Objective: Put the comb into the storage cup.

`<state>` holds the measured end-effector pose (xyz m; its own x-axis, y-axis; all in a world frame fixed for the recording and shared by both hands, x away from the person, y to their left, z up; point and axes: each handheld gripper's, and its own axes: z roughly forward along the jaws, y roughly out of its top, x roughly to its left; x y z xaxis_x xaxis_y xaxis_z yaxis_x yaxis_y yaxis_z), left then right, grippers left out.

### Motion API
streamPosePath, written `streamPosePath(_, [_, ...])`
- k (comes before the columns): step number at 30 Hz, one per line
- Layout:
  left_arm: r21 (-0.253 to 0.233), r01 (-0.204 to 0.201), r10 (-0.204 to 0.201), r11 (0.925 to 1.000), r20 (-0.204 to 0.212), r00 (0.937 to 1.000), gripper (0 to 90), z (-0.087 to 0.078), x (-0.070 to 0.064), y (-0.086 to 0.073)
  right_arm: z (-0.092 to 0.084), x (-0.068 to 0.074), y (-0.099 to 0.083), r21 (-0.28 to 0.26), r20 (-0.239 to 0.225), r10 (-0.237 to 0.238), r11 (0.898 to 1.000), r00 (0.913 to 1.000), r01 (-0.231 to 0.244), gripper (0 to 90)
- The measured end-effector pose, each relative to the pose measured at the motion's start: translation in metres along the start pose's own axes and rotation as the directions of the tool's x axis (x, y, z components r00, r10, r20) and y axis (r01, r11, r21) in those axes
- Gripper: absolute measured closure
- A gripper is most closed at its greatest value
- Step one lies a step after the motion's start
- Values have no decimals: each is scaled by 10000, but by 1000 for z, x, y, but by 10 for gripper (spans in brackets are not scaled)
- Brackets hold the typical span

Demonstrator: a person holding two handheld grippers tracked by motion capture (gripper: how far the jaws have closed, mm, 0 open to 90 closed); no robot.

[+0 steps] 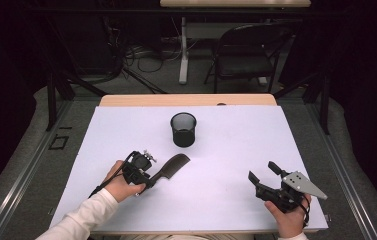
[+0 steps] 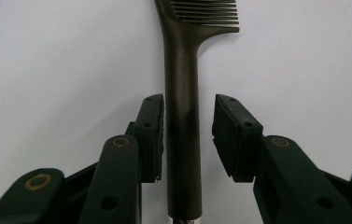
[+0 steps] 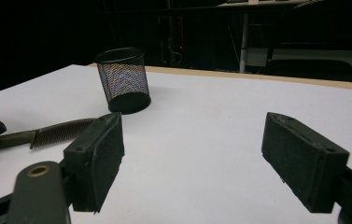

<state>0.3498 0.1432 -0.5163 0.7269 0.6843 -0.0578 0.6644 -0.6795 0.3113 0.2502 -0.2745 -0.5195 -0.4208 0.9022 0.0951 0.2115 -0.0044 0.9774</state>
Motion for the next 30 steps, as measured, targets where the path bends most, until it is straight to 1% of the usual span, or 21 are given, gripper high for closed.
streamPosePath(1, [45, -62, 63, 10000, -32, 10000, 646, 0, 0, 0, 0, 0, 0, 6, -3, 1, 10000, 10000, -1, 210])
streamPosePath(4, [151, -68, 70, 9999, -129, 9999, 649, 3, -1, 1, 0, 0, 0, 32, -19, 15, 10000, 10000, -14, 210])
streamPosePath(7, [250, -113, 116, 9996, -145, 9998, 662, 6, -1, 2, 0, 0, 0, 36, -16, 18, 10000, 10000, -18, 210])
streamPosePath(9, [237, -70, 75, 9997, -195, 9998, 669, 7, -1, 3, 0, 0, 0, 44, -26, 23, 10000, 10000, -22, 211])
streamPosePath(11, [351, -104, 109, 9993, -151, 9998, 673, 8, 0, 4, 0, 0, 0, 49, -30, 46, 10000, 10000, -46, 211])
streamPosePath(18, [388, -80, 87, 9992, -185, 9998, 706, 12, -1, 4, 1, 0, -1, 77, -43, 62, 10000, 10000, -61, 211])
streamPosePath(30, [439, -72, 77, 9990, -124, 9999, 719, 13, 0, 4, 1, 0, -1, 74, -70, 31, 10000, 10000, -30, 215])
